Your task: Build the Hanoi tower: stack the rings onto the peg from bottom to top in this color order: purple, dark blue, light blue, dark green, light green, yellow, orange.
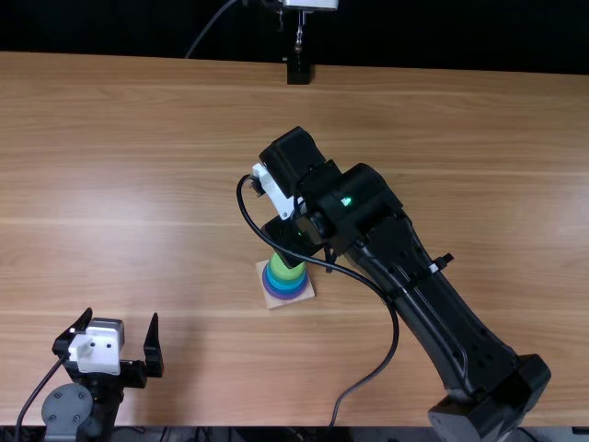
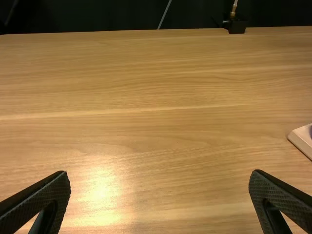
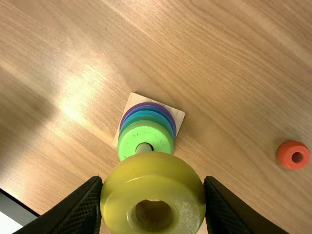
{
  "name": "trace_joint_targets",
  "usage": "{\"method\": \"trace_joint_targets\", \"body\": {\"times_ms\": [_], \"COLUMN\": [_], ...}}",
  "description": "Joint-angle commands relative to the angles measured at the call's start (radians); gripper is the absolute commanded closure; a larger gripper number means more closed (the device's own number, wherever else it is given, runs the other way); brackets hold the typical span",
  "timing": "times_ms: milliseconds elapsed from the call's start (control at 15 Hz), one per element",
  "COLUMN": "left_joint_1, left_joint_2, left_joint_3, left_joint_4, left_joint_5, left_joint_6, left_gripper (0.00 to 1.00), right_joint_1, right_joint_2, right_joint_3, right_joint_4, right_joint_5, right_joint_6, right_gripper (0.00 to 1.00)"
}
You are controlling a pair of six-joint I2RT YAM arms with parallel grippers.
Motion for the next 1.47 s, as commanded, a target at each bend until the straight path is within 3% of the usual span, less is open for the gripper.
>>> {"method": "trace_joint_targets", "body": {"times_ms": [0,533,1400], "left_joint_1": [-0.008,-0.008,-0.008], "left_joint_2": [-0.012,-0.012,-0.012], "left_joint_3": [-0.112,-0.112,-0.112], "left_joint_4": [-0.077,-0.077,-0.077], "left_joint_5": [0.005,0.005,0.005], "left_joint_6": [-0.006,-0.006,-0.006], "left_gripper": [0.0,0.0,0.0], "right_joint_1": [0.016,0.05,0.041], "right_joint_2": [0.01,0.013,0.011], "right_joint_3": [0.018,0.015,-0.014], "right_joint_4": [-0.003,-0.01,-0.012], "right_joint_5": [-0.003,-0.003,0.006], "right_joint_6": [0.003,0.005,-0.006], "right_gripper": [1.0,1.0,1.0]}}
